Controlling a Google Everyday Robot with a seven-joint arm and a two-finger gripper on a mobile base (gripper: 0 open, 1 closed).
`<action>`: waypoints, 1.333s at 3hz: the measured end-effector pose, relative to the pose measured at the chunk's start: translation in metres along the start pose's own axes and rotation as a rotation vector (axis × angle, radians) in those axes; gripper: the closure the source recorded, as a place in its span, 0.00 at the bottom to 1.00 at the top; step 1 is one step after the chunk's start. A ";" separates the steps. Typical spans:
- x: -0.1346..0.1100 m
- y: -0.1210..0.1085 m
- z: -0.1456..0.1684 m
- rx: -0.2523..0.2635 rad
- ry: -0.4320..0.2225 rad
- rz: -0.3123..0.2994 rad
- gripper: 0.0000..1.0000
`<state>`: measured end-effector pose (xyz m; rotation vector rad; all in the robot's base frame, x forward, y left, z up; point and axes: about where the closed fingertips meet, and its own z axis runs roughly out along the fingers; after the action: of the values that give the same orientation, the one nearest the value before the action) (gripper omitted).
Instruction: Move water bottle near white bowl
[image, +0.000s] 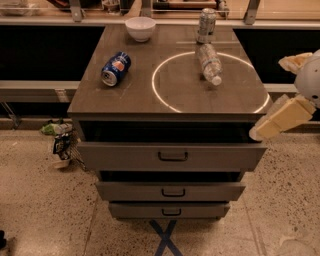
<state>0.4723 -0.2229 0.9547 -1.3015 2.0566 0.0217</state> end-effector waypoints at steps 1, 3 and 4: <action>-0.001 -0.006 0.021 0.026 -0.154 0.109 0.00; 0.011 -0.011 0.021 0.181 -0.359 0.264 0.00; 0.032 -0.004 0.000 0.283 -0.347 0.356 0.00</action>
Offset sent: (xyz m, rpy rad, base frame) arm 0.0465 -0.0090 -0.0347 0.4972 -0.2710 -0.2099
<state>0.4671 -0.2504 0.9384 -0.6952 1.8814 0.1047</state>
